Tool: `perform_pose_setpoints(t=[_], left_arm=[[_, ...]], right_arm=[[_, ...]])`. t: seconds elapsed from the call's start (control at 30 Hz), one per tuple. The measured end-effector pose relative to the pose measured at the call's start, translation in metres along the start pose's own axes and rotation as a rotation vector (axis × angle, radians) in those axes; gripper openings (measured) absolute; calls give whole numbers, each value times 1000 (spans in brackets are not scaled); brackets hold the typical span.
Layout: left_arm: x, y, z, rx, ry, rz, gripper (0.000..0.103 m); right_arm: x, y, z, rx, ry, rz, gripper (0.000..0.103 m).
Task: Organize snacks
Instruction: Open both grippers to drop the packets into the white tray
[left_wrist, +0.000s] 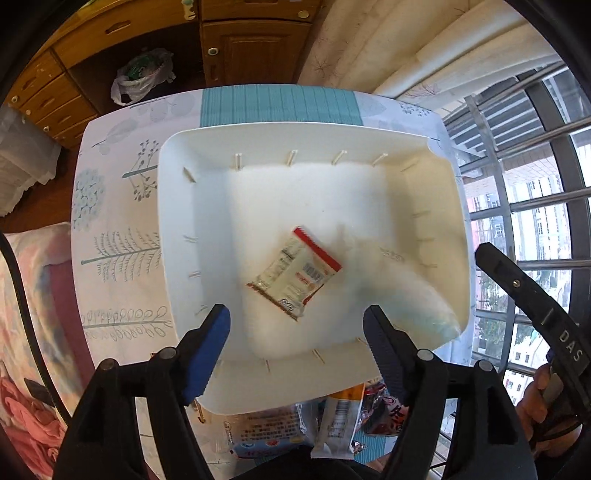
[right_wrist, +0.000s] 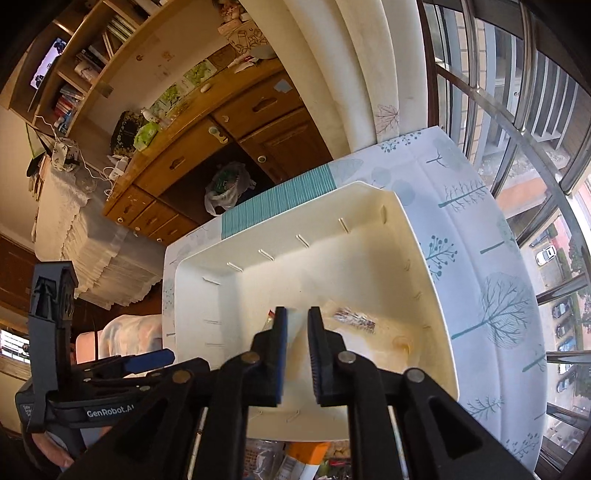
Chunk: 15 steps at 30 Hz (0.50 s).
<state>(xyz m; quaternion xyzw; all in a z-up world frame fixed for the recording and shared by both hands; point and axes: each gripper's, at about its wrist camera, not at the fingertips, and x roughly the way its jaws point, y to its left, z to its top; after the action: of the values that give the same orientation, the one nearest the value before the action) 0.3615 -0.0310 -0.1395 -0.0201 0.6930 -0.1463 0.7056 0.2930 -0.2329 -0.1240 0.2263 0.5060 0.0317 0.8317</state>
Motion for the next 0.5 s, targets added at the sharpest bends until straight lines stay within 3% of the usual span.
perform_pose_setpoints(t=[0.17, 0.3, 0.5], left_arm=[[-11, 6, -7, 6, -23, -9, 73], [-28, 9, -22, 30, -52, -29, 74], [-63, 16, -58, 77, -115, -75, 74]], right_arm=[[-10, 6, -5, 3, -18, -15, 31], [-30, 17, -17, -1, -52, -28, 35], [-67, 37, -48, -7, -122, -32, 49]])
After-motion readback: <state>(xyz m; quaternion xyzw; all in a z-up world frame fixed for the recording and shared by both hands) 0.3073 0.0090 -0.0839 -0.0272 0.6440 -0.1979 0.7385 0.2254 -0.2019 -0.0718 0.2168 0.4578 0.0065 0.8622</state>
